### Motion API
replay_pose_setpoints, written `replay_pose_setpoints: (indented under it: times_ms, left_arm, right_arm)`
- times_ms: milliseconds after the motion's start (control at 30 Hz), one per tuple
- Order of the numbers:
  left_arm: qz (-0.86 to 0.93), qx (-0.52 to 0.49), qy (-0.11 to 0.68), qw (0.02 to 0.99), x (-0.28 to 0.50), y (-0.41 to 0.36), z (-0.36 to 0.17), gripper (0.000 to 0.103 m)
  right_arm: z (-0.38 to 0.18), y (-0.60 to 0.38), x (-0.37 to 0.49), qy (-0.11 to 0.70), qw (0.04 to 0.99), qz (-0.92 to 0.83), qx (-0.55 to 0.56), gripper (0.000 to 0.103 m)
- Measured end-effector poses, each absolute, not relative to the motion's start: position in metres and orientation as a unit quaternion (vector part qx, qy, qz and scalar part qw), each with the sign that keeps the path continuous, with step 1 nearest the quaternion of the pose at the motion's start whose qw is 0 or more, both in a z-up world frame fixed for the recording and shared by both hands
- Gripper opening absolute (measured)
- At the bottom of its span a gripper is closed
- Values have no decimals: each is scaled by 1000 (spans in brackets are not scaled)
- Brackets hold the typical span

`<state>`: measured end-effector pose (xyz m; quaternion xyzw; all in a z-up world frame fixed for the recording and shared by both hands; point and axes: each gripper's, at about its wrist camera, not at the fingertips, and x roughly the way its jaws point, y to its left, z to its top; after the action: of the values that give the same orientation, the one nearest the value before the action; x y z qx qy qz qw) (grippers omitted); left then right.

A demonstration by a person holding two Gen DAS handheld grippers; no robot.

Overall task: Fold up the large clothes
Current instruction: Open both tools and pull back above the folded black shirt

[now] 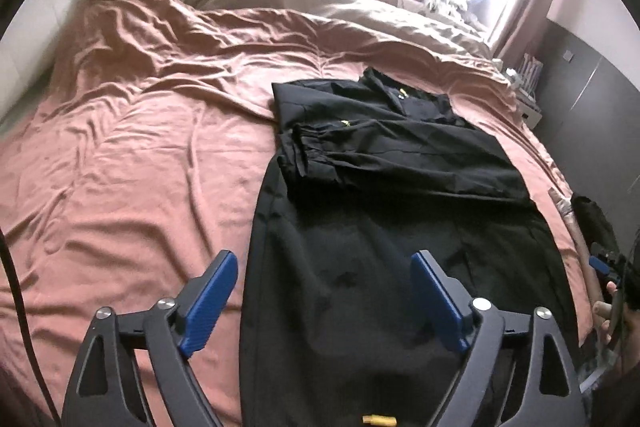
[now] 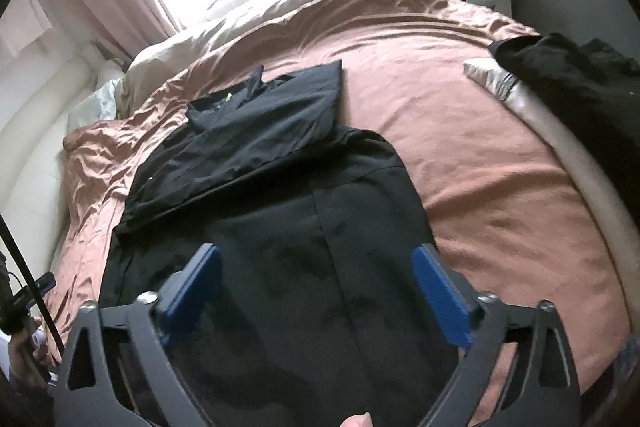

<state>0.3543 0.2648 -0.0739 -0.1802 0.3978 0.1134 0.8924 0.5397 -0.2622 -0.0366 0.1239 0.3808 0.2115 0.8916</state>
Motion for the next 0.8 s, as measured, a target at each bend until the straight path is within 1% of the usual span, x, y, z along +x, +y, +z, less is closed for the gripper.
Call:
replay_pose_setpoints:
  times_ms: [100, 333, 533, 800]
  left_arm:
    - [112, -182, 390, 896, 333, 255, -69, 94]
    - [107, -182, 372, 904, 280, 231, -58, 94]
    - [106, -174, 356, 912, 235, 210, -50, 94]
    - [113, -166, 306, 931, 170, 189, -44, 95]
  right_arm:
    - [-33, -273, 516, 361, 898, 216, 129, 103]
    - [-32, -297, 462, 343, 905, 223, 116, 103]
    - [-33, -317, 412, 310, 916, 231, 106, 103]
    - [-50, -344, 355, 292, 919, 240, 113, 103]
